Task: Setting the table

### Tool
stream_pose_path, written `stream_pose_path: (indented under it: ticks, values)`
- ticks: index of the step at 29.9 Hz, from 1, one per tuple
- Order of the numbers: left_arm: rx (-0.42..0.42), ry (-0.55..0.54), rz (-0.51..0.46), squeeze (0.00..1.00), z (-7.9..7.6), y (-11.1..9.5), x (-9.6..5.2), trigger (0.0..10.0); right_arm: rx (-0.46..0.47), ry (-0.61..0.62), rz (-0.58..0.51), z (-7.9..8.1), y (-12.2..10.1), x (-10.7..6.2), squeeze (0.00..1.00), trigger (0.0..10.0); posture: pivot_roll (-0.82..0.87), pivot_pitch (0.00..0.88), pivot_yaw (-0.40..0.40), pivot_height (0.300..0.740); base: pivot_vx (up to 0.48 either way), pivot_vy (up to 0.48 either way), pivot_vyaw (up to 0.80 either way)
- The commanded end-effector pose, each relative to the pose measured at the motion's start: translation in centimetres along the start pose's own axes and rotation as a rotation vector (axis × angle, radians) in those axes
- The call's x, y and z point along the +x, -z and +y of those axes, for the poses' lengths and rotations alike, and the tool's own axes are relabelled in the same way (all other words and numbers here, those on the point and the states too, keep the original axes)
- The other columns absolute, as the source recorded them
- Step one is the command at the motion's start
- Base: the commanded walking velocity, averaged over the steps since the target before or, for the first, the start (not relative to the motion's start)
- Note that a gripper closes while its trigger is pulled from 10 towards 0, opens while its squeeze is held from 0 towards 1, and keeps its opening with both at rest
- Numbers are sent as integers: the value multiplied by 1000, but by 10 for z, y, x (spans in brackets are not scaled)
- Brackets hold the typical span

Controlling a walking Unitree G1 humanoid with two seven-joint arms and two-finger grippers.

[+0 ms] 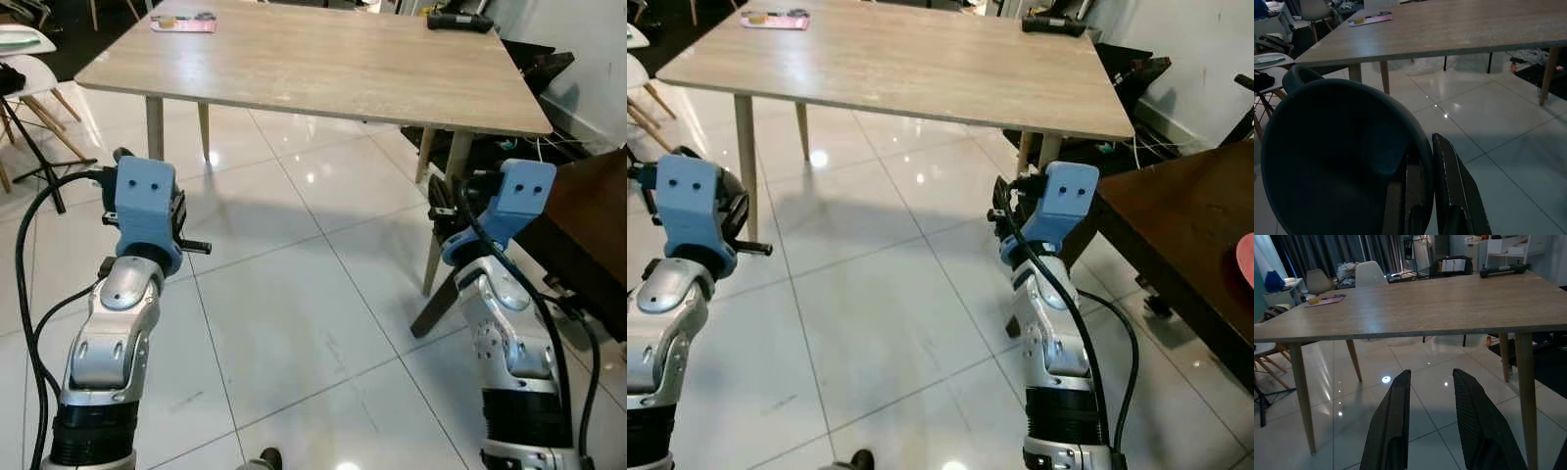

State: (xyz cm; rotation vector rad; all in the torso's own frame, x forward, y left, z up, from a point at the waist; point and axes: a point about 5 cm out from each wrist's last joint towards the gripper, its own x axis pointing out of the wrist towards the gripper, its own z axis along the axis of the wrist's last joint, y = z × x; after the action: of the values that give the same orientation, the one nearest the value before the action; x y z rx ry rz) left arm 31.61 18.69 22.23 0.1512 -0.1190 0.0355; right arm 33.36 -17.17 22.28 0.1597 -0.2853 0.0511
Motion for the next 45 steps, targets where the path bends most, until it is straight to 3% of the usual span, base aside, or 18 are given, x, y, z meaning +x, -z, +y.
stream_pose_path:
  ticks: [1, 17, 24, 45]
  values:
    - [2, -2, 9, 0, 0, 1, -1, 10000, 8, -5, 5, 1, 2, -2, 0, 10000, 81, 93, 36, 740, 379, 292, 0]
    - [7, 0, 10, 0, -1, 2, 0, 10000, 35, 2, 1, 0, 1, -2, 0, 10000, 82, 93, 36, 740, 378, 295, 0]
    - [13, 7, 9, 0, -1, 2, 0, 10000, 37, 2, 1, 0, 1, -2, 0, 10000, 81, 92, 36, 740, 383, 287, -777]
    - [14, 12, 14, 0, 0, 3, 1, 10000, 42, -3, -2, 1, 1, -1, 0, 10000, 84, 86, 36, 740, 477, 0, -53]
